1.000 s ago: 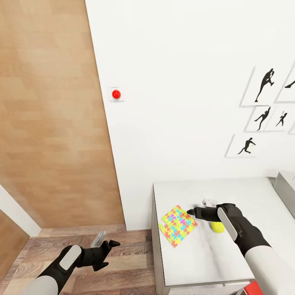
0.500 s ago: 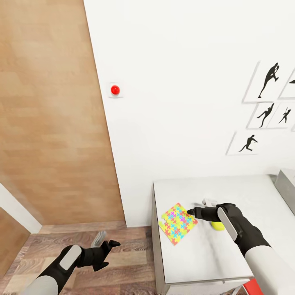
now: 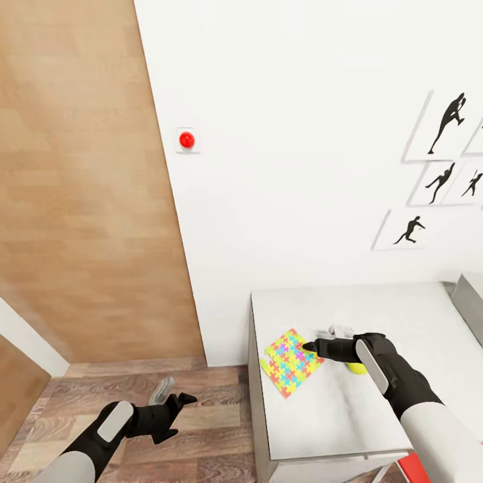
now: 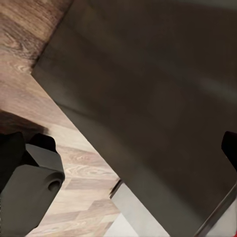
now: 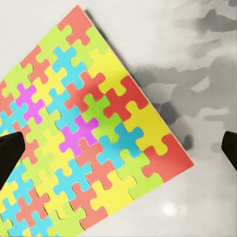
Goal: Put all the toys in the child's room - the three board games (two on the bed and one on the table), the two jigsaw puzzles on the table, and the tennis ball on the table - inside the toy box on the table in the child's room.
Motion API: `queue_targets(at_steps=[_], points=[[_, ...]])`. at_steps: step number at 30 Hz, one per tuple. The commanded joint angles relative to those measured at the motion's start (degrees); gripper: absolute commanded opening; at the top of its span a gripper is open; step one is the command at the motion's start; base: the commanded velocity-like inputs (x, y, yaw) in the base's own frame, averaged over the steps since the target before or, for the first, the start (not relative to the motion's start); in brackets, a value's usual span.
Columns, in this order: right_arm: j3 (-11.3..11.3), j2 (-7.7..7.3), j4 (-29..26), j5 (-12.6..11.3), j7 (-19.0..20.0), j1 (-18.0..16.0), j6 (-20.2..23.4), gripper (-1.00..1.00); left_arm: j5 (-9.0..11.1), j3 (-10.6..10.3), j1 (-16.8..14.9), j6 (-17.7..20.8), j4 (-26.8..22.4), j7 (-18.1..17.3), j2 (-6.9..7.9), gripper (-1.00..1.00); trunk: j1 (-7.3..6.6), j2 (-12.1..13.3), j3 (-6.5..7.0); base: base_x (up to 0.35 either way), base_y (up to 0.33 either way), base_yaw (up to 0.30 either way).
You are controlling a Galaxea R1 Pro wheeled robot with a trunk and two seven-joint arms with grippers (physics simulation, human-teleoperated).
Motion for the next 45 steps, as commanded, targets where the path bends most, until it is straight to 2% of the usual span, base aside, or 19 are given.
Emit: queue_targets(at_steps=[1, 11, 45], points=[[0.12, -0.05, -0.05, 0.29, 0.87, -0.05, 0.17, 1.0, -0.25, 0.24, -0.05, 0.31, -0.01, -0.22, -0.03, 1.0, 0.03, -0.12, -0.21, 0.0, 0.0, 0.0], [0.11, -0.04, -0.25, 0.32, 2.97, -0.05, 0.17, 1.0, -0.25, 0.29, -0.07, 0.31, 0.0, -0.22, 0.0, 1.0, 0.03, -0.12, -0.86, 0.0, 0.0, 0.0], [0.02, -0.09, -0.51, 0.44, 3.45, -0.05, 0.04, 1.0, -0.25, 0.29, -0.02, 0.32, -0.02, -0.22, -0.05, 1.0, 0.03, -0.12, -1.09, 0.0, 0.0, 0.0]])
